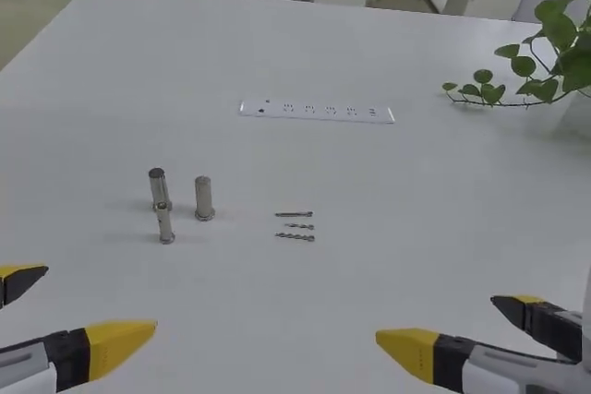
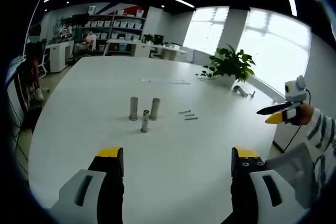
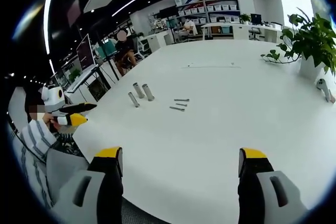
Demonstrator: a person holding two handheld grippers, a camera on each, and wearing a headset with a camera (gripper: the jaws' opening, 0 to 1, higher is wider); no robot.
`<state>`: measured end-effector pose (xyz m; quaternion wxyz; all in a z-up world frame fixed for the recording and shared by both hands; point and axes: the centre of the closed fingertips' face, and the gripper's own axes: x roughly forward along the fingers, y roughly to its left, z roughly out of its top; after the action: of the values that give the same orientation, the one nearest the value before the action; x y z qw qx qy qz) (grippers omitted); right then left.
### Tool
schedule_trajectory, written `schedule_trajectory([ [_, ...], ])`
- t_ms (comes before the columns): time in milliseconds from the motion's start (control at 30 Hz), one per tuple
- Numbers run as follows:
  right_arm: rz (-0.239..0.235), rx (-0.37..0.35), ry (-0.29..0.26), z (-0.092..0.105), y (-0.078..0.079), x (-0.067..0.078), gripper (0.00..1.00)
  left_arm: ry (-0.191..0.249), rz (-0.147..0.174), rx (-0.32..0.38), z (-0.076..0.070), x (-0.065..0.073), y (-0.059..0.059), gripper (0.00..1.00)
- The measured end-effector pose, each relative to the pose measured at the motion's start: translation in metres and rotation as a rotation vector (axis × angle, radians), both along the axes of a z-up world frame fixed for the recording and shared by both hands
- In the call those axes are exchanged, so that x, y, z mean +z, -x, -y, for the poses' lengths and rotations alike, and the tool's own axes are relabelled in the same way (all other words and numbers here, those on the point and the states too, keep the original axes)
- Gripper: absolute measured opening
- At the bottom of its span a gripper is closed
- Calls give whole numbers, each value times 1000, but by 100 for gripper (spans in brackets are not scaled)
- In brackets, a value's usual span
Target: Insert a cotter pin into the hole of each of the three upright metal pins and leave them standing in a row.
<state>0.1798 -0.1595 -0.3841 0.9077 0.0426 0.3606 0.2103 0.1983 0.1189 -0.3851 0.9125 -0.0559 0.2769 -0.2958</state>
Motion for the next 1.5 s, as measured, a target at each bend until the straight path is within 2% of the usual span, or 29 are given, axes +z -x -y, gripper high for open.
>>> schedule_trajectory([
  [333,-17,-21,21,4,2,-2,89,-10,-15,-43,5,-10,-9,73],
  [467,-17,-9,65,6,1,-4,90,-3,-22,-51,7,-14,-16,70],
  [567,-27,-4,83,7,1,-6,91,-15,-24,-60,8,-17,-23,70],
  [800,-48,-14,78,5,0,-13,91,-44,-32,-92,11,-25,-37,64],
  [900,-58,-13,96,6,0,-15,94,-68,-22,-104,12,-29,-43,61],
  [1000,-64,-5,128,8,0,-16,96,-82,-20,-114,13,-32,-53,59],
  [1167,-68,-10,121,9,0,-17,96,-121,-11,-132,14,-37,-71,55],
  [1400,-96,-2,152,9,3,-23,97,-126,-6,-128,15,-44,-92,49],
  [1500,-103,-3,140,8,3,-24,97,-134,-9,-121,12,-51,-102,46],
])
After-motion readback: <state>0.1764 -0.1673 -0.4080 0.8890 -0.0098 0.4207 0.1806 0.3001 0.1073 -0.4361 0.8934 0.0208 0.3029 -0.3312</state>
